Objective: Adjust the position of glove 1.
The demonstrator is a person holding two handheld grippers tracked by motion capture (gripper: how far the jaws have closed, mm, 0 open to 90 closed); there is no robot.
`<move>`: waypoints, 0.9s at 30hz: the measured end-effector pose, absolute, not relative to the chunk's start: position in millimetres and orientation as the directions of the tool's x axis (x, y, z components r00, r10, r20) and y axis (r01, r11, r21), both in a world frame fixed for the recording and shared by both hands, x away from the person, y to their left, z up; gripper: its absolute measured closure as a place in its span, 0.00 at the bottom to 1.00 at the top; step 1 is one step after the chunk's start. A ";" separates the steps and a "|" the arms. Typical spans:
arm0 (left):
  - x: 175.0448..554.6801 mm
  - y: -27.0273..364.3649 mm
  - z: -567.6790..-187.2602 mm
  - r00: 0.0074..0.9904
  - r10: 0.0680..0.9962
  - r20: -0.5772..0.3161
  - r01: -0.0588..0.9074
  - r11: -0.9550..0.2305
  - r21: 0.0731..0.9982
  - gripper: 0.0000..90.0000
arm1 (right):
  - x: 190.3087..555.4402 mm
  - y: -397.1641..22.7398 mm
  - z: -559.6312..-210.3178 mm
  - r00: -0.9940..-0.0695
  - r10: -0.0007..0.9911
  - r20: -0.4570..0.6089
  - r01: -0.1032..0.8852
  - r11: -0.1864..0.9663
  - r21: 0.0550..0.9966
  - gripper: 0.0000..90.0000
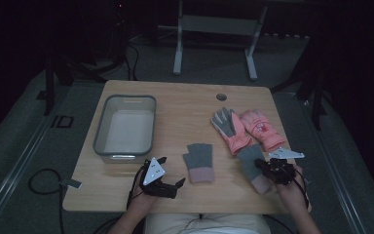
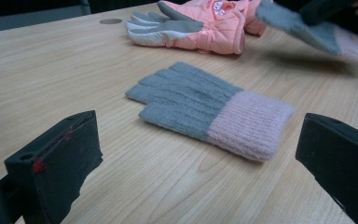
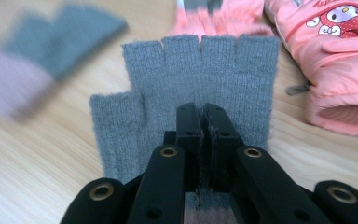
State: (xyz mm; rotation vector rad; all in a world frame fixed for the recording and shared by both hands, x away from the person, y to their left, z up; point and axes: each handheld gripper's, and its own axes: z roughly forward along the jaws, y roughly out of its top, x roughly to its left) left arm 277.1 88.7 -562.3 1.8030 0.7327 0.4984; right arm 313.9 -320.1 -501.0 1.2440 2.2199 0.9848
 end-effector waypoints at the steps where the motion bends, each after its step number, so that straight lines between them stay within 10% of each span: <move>1: 276.9 88.7 -562.3 0.722 0.692 -0.012 0.241 -0.235 0.942 0.00 | 311.0 -316.9 -497.9 -0.498 0.867 0.022 0.575 0.311 0.757 0.95; 12: 276.2 88.9 -562.3 0.723 0.691 -0.008 0.236 -0.235 0.943 0.00 | 284.7 -291.5 -500.2 -0.207 0.959 0.196 0.577 -0.042 0.815 0.95; 27: 276.3 88.8 -562.3 0.723 0.691 -0.009 0.237 -0.236 0.942 0.00 | 291.7 -285.0 -553.9 -0.074 0.986 0.149 0.667 -0.062 0.742 0.93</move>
